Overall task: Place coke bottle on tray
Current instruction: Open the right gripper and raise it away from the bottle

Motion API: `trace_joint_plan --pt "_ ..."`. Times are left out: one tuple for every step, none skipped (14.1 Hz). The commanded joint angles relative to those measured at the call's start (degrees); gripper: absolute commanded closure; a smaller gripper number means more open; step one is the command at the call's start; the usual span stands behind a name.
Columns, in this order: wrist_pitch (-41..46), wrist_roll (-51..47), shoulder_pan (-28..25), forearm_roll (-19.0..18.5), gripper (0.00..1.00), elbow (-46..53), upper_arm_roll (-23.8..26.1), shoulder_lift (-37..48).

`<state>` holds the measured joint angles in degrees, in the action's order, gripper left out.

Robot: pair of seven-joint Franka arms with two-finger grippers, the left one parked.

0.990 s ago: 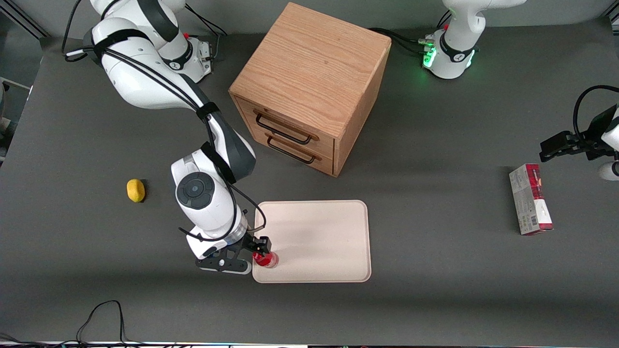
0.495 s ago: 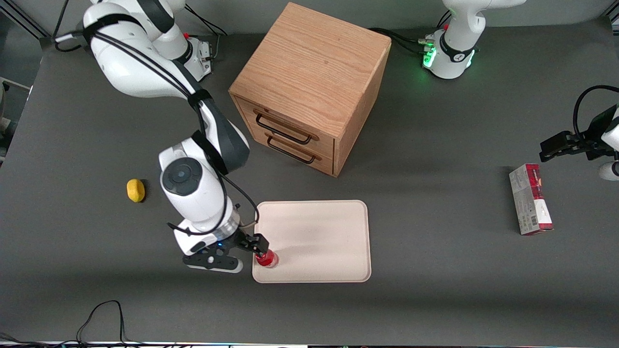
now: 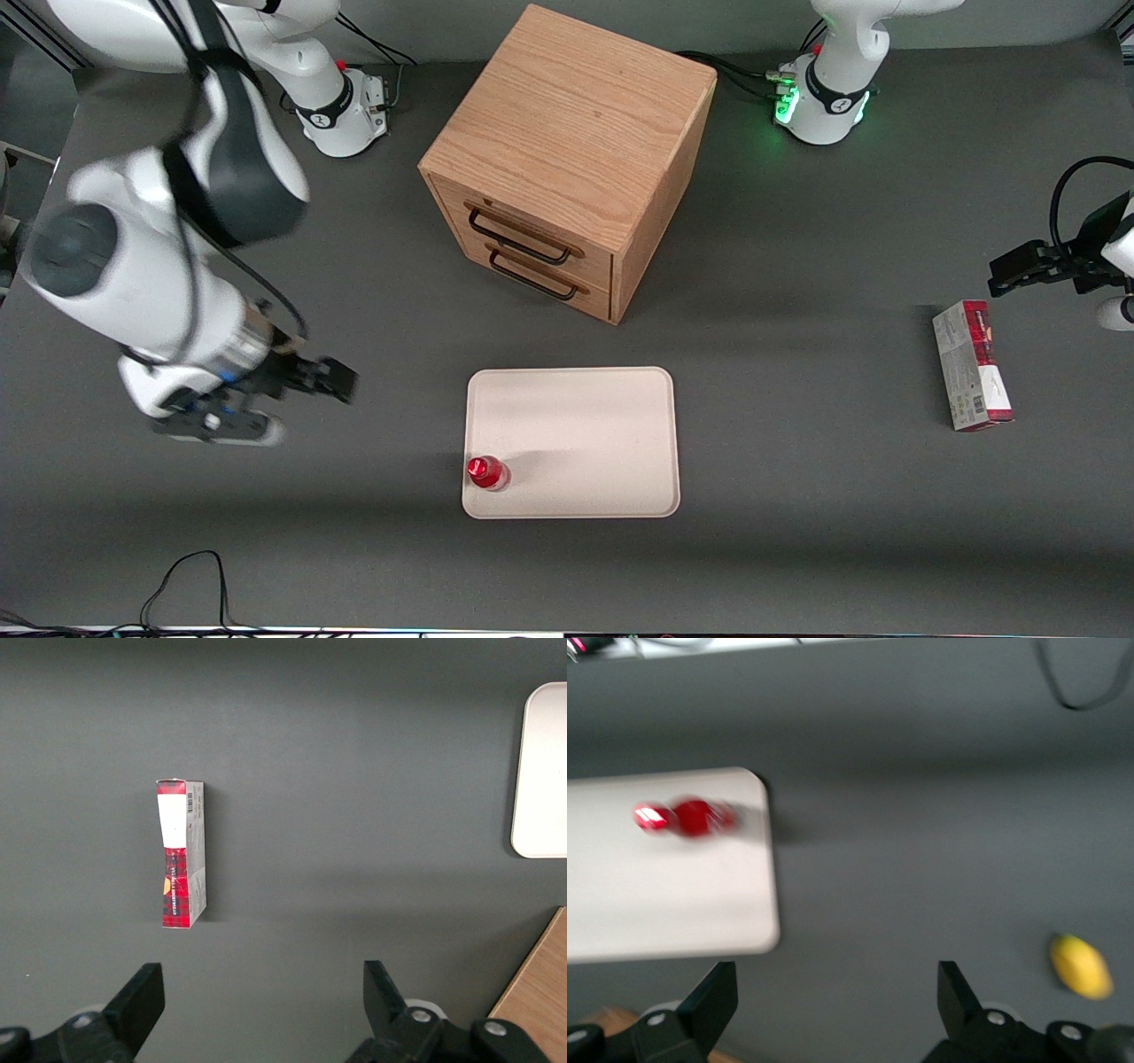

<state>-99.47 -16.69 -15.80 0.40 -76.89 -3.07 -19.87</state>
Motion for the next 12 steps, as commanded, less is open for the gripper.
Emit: trace_joint_plan --pt "2.34 6.31 0.68 1.44 0.00 -15.01 -4.64 14.56" --pt "2.96 6.32 0.94 1.44 0.00 -18.00 -6.32 18.34" --pt "3.75 6.40 1.38 1.27 0.00 -20.55 -7.90 21.33" --pt "5.07 6.49 2.08 1.09 0.00 -21.62 -8.96 23.62" --pt "6.91 6.67 2.70 1.01 0.00 -21.72 -9.58 25.13" --pt "8.23 6.75 2.88 0.92 0.00 -21.72 -10.46 26.45" --pt "8.50 6.76 2.97 0.92 0.00 -21.98 -10.90 27.59" --pt "8.51 6.67 2.97 0.92 0.00 -21.98 -11.34 28.04" --pt "8.51 6.67 2.97 0.92 0.00 -21.98 -11.34 28.04" --pt "8.33 6.58 2.97 0.92 0.00 -22.16 -11.34 27.96" --pt "7.63 6.58 2.97 0.92 0.00 -22.86 -11.34 27.87" --pt "7.19 6.67 2.97 0.74 0.00 -23.04 -11.34 27.87"
